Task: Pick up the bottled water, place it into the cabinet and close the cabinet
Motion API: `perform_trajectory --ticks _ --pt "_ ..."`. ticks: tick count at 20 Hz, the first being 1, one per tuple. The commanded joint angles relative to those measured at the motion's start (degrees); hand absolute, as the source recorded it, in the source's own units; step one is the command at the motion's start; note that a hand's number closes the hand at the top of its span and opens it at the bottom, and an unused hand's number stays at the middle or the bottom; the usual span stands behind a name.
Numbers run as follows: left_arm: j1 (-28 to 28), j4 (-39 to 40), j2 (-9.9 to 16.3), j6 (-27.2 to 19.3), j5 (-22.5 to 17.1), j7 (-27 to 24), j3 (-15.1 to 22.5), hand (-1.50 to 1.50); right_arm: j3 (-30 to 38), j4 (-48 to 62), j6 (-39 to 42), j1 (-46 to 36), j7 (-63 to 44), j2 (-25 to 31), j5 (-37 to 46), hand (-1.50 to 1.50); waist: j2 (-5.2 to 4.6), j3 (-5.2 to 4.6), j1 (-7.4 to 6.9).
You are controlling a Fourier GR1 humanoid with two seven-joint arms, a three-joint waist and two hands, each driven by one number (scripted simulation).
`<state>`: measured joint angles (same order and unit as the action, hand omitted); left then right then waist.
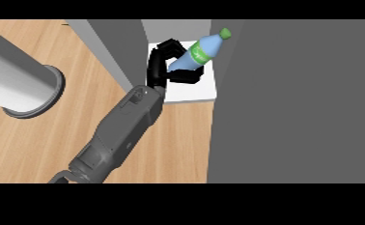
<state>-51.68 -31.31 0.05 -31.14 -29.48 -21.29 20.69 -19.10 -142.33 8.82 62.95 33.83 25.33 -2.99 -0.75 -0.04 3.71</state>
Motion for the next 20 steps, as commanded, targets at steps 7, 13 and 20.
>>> perform_trajectory --ticks 7,13,20 --pt "-10.23 17.41 -0.02 -15.36 8.01 0.16 2.20 -1.50 -0.12 -3.43 1.80 2.34 -0.33 -0.13 -3.51 -1.50 -0.29 0.04 0.55" --pt "-11.41 22.52 -0.04 -18.22 7.66 -3.12 -0.14 -1.50 3.91 -1.76 3.79 1.30 0.93 0.82 -5.48 -1.50 -1.11 -0.02 1.38" --pt "-13.98 14.72 -0.01 -12.12 2.32 -11.45 -6.80 -1.50 1.13 -3.70 3.69 -0.44 -0.83 -0.63 -4.04 -1.50 -0.98 -0.20 -0.08"
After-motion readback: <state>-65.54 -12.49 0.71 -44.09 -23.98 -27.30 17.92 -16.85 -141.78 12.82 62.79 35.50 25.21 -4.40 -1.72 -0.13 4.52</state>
